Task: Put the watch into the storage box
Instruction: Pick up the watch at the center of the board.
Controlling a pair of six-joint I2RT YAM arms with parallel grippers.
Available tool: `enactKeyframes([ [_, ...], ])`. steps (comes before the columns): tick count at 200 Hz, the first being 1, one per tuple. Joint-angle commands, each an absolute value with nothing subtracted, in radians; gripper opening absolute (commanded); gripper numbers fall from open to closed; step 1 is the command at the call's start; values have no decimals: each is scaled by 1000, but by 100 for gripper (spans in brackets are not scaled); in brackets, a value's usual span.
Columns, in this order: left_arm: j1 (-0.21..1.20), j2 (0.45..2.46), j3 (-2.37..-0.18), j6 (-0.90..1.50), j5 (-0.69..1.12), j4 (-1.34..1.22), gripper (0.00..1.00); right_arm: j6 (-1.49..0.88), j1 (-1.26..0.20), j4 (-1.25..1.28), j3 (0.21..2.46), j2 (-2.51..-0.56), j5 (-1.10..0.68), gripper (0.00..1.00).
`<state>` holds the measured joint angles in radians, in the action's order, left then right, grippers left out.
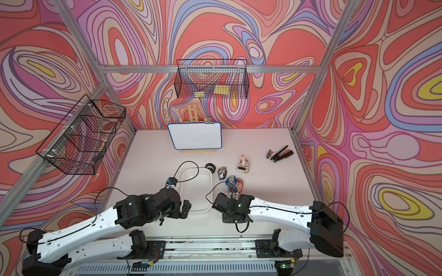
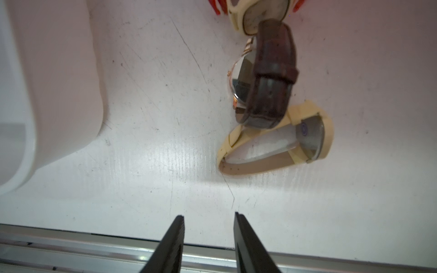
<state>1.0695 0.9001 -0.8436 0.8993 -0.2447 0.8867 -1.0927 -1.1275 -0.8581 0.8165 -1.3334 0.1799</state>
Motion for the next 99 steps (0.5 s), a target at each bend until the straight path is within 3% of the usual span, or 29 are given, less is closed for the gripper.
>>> enactKeyframes([
  [1, 1080, 877, -826, 913, -273, 876, 100, -1103, -1134, -834, 843, -1370, 227, 41],
  [99, 1081, 816, -779, 920, -306, 870, 99, -1053, -1056, -761, 818, -1442, 228, 36],
])
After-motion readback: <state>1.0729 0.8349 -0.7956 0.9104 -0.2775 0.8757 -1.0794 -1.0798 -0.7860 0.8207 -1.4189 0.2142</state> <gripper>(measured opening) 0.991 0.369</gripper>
